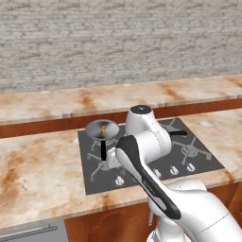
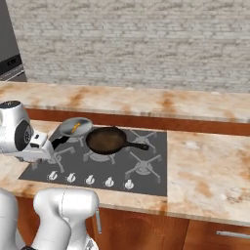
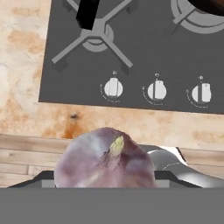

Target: Place both pans onto different burners. Then place the garlic and the shrimp on different pans.

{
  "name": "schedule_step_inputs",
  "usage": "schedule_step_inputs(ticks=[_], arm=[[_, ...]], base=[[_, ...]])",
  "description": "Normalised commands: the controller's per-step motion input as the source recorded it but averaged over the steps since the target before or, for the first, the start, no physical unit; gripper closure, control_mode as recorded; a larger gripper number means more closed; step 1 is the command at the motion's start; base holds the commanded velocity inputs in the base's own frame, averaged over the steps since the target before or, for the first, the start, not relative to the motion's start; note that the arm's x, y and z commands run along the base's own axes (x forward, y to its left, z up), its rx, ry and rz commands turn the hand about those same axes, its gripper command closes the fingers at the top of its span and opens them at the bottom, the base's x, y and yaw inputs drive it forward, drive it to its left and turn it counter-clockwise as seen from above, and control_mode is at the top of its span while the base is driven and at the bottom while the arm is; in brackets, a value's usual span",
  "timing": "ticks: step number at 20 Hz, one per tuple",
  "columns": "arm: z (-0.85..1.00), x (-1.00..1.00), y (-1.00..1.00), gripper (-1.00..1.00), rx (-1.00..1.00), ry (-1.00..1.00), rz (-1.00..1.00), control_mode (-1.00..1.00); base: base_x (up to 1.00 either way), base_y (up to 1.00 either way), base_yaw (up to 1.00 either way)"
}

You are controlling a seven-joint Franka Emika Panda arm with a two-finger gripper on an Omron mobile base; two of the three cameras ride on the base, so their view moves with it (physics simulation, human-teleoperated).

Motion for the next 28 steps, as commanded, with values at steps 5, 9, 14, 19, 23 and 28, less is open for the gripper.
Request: schedule_step_inputs(ticks=[5,9,14,19,23,28], arm=[[0.00,0.00,0.00,1.00,0.00,0.00,0.00,1.00],[0.00,0.28,-0.27,1.00,0.01,0.00,-0.01,-1.00],[0.00,0.70,-0.47,1.00,0.04,0.00,-0.02,-1.00],[0.00,0.73,-0.33,1.00,0.01,0.04,-0.01,-1.00],[0.00,0.67,-0.32,1.00,0.01,0.06,0.00,-1.00],[0.00,0.78,-0.21,1.00,0.00,0.08,-0.01,-1.00]], base=[[0.47,-0.80,0.00],[0.24,-0.35,0.00],[0.00,0.00,0.00],[0.00,0.00,0.00],[0.00,0.00,0.00],[0.00,0.00,0.00]])
